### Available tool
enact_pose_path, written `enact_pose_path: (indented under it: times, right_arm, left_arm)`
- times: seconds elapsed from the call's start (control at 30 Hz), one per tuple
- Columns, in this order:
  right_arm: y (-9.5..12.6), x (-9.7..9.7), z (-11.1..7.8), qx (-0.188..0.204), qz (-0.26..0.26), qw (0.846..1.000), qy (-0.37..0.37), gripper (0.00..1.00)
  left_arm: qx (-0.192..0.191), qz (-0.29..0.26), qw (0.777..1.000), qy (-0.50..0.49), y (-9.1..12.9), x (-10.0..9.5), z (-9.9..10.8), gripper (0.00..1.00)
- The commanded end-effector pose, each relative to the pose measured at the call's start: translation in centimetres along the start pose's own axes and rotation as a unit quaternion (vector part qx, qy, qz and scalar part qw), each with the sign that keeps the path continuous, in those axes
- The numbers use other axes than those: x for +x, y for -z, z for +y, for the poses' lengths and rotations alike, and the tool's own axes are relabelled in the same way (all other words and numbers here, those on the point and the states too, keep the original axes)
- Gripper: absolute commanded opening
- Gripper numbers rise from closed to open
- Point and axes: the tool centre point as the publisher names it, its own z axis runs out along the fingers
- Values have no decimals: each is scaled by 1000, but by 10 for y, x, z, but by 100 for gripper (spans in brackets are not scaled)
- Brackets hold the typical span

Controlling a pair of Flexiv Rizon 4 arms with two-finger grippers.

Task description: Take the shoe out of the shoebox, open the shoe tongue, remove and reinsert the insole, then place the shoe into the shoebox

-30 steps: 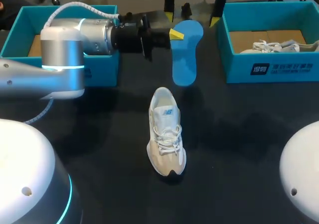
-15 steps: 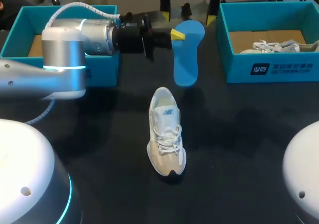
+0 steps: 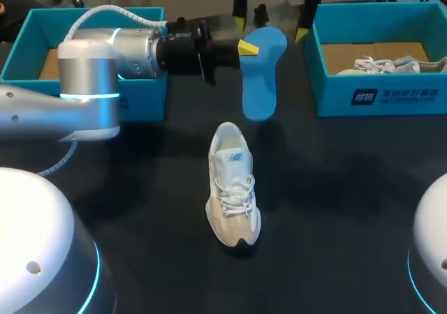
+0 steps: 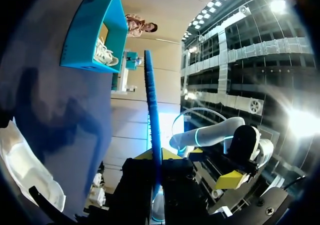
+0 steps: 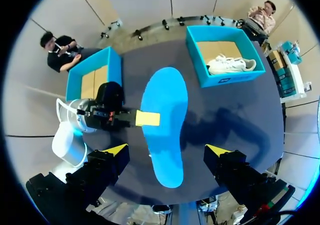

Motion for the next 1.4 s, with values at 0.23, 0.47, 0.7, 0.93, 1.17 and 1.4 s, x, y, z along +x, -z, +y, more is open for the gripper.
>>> enact_pose_path:
  times: [0.23,0.47,0.7,0.93,1.17,1.4]
  right_arm:
    - [-8,-25,-4,-8,94,995,-14,100]
    - [-14,-39,-1,-12,149,989,-20,100]
    - [-11,-46,1,-41,216,976,4,100]
    - [-16,-48,5,-21,281,959,27,100]
    - [-27,-49,4,-1,336,941,37,100]
    - [-33,-50,2,7,391,919,45,100]
  left_arm:
    - [-3,-6,1000,-12,10,-2,2,0]
    - [1,-12,1000,-13,16,-4,2,0]
    - [5,-13,1000,-12,19,-4,4,0]
    - [7,-14,1000,-13,20,-4,6,0]
    - [7,-10,1000,-17,22,0,8,0]
    - [2,-9,999,-53,24,5,10,0]
